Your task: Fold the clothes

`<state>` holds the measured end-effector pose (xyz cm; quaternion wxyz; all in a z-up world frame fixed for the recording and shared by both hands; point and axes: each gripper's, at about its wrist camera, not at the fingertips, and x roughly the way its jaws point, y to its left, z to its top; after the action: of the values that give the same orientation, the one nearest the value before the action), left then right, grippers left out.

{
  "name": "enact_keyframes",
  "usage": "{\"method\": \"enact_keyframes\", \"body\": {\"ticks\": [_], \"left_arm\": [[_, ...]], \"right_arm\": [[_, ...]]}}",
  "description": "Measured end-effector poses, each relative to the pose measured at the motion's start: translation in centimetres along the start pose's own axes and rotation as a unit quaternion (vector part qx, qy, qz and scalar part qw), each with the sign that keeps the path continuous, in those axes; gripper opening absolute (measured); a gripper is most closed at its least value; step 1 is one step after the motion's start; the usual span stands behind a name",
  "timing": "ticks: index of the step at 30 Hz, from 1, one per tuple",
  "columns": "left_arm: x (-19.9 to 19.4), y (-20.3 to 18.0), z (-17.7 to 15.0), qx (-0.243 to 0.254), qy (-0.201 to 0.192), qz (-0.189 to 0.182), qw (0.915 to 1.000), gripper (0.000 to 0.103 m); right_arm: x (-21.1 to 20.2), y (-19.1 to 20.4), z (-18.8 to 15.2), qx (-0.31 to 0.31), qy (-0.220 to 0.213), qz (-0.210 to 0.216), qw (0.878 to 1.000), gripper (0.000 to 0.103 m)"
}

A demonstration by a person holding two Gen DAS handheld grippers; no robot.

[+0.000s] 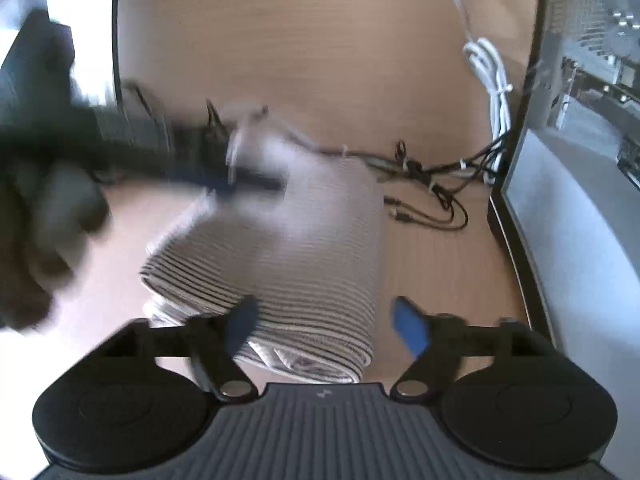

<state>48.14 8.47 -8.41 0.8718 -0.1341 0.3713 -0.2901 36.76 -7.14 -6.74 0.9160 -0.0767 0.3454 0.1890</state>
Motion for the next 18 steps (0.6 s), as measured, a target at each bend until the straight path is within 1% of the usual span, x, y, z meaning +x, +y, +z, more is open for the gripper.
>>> {"method": "enact_keyframes", "body": {"ticks": [4,6,8,9,11,13,18], "left_arm": [[-0.5,1.1,-0.2,0.003,0.004,-0.007,1.0000,0.067],[-0.4,1.3,-0.1,0.011,0.006,-0.008,0.9999,0.064],[-0.6,1.7,-0.3,0.012,0.006,-0.010,0.9999,0.064],[-0.6,1.8,-0.3,0.012,0.006,-0.012,0.9998,0.064],[-0.4,1.7,-0.3,0.015,0.008,-0.011,0.9998,0.064],[-0.5,1.6,-0.4,0.021,0.009,-0.009,0.9997,0.064],[-0.8,2.0,-0.4,0.018,0.010,-0.015,0.9997,0.064]], "right_arm": [[1.2,0.9,0.2,0.003,0.001,-0.001,1.000,0.081],[1.7,1.4,0.3,0.005,0.001,-0.001,1.000,0.083],[2.3,1.8,0.4,0.006,0.001,-0.002,1.000,0.084],[2.6,2.1,0.5,0.007,0.001,-0.002,1.000,0.087],[3.2,2.5,0.6,0.009,0.001,-0.002,1.000,0.095],[3.8,3.0,0.7,0.010,0.002,-0.003,1.000,0.096],[3.0,1.3,1.5,0.043,-0.014,0.041,0.998,0.096]]}}
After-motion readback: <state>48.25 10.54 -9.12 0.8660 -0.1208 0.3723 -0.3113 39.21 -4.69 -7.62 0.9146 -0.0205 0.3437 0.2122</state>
